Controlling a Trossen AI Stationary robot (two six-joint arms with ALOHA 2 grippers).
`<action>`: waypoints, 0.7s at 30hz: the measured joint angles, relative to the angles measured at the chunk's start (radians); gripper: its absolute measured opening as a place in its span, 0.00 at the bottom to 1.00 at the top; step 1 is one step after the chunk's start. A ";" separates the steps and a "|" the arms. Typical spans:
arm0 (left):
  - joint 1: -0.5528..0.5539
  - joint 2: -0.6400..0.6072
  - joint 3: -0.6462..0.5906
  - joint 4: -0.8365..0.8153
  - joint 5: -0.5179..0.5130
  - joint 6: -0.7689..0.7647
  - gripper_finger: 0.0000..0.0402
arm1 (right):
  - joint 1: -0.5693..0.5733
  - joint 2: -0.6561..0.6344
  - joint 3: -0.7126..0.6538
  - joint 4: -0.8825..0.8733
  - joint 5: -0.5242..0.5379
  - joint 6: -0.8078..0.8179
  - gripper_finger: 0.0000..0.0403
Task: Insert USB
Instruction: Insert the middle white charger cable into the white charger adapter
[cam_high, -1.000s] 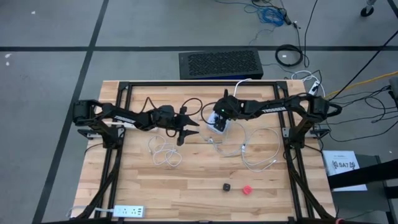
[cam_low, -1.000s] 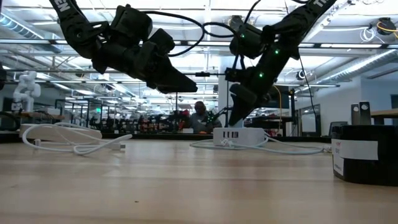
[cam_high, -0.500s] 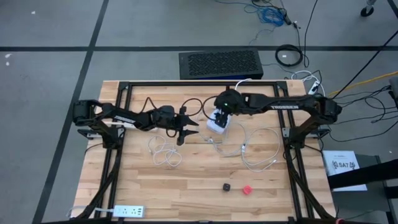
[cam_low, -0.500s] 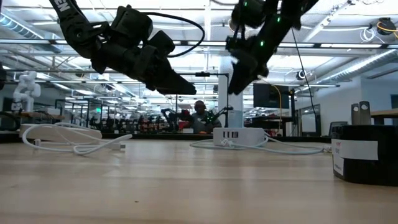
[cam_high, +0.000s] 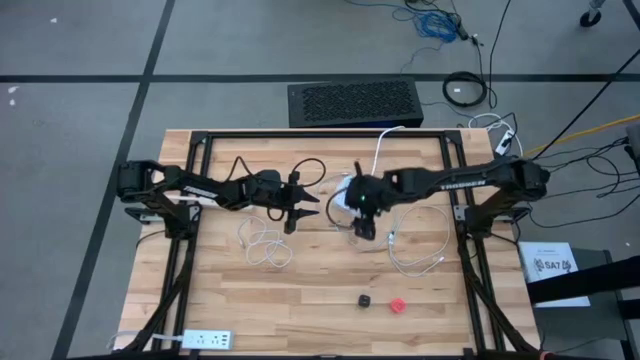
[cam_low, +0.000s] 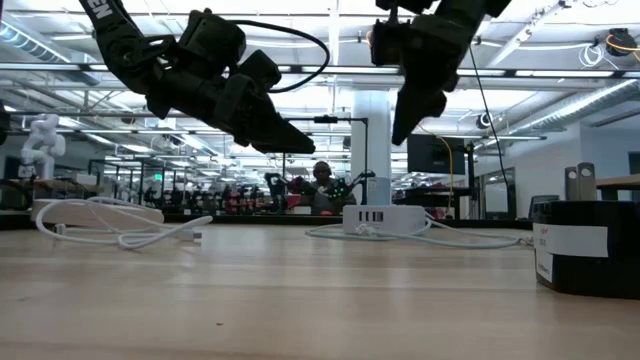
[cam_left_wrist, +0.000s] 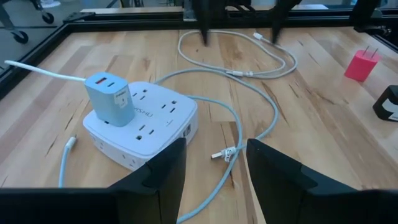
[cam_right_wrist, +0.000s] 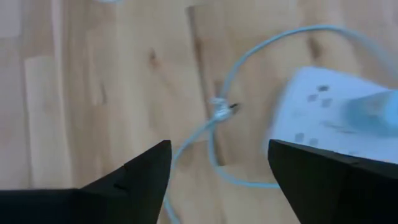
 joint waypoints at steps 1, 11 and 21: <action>0.000 0.000 0.000 -0.002 0.000 0.000 0.43 | 0.015 0.012 0.000 0.005 0.002 0.011 0.63; 0.000 0.000 -0.001 -0.052 -0.022 0.005 0.43 | 0.079 0.052 0.000 -0.285 0.240 0.102 0.44; -0.001 0.000 -0.001 -0.143 -0.136 0.024 0.43 | 0.030 0.050 -0.194 -0.009 0.073 0.070 0.20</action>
